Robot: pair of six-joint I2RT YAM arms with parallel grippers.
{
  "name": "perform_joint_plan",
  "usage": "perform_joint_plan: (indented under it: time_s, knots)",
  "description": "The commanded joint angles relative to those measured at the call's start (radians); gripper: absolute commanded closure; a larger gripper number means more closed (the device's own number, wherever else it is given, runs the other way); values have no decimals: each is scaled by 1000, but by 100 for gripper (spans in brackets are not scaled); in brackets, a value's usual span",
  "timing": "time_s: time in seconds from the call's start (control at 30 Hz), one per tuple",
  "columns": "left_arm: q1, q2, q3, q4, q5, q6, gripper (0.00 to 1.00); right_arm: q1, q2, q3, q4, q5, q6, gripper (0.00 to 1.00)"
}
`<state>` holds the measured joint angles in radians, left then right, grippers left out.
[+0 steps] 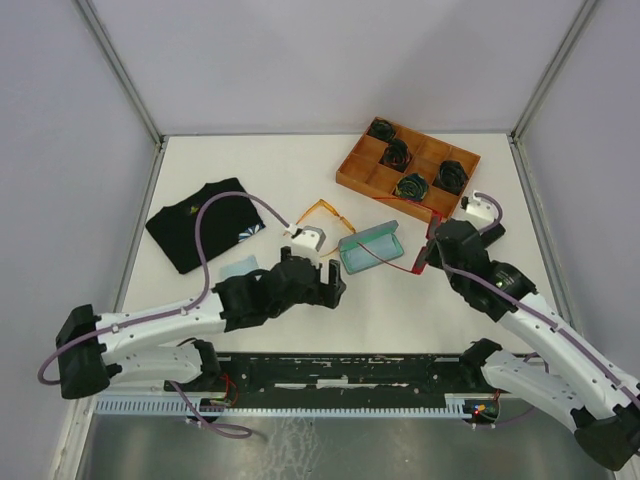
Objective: Organize the sunglasses
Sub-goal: Fold the sunglasses.
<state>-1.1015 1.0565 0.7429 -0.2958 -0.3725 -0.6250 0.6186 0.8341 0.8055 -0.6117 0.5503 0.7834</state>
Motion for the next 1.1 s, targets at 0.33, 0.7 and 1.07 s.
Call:
perform_joint_plan:
  time_s: [0.33,0.7,1.07]
  knots:
    - [-146,255,240,140,-306,15,8,78,-6,48,89,-34,113,100]
    - [-146,371,363,70,-361,59,9,114,12,63,95,-77,69,100]
    - [-146,438,450,45,-375,114,10,132,7,91,61,-76,23,100]
